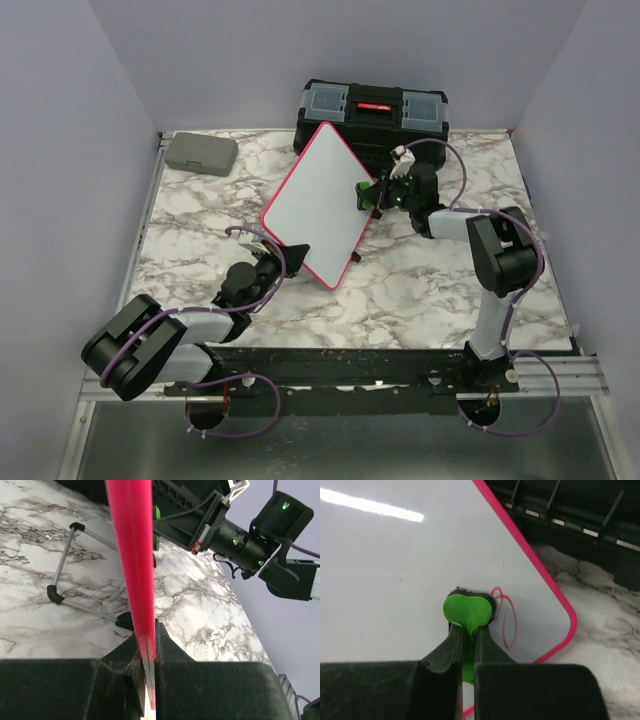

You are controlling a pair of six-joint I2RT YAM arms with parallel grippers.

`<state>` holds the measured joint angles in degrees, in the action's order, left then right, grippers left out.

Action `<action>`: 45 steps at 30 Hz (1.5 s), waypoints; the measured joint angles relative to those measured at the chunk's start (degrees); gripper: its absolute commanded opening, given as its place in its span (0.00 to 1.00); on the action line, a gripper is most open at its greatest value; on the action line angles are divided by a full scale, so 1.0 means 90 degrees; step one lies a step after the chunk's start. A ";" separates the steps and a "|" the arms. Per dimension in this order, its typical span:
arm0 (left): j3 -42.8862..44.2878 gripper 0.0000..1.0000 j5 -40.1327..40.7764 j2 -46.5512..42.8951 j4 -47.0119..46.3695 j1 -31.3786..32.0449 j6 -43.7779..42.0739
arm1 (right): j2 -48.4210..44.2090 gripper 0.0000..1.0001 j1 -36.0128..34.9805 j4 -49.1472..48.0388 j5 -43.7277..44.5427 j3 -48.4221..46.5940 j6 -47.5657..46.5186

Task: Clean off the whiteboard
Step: Erase the whiteboard at the whiteboard stand.

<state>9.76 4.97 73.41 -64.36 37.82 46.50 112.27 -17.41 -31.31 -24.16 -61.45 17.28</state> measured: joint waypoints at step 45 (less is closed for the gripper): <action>0.0002 0.00 -0.0007 0.0017 -0.0010 -0.0083 -0.0092 | -0.0716 0.01 -0.0537 0.0527 -0.0017 0.1209 -0.1367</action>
<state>9.78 4.91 73.56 -64.45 37.08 45.67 105.82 -22.24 -26.57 -24.32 -50.57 4.97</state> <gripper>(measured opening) 0.045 0.059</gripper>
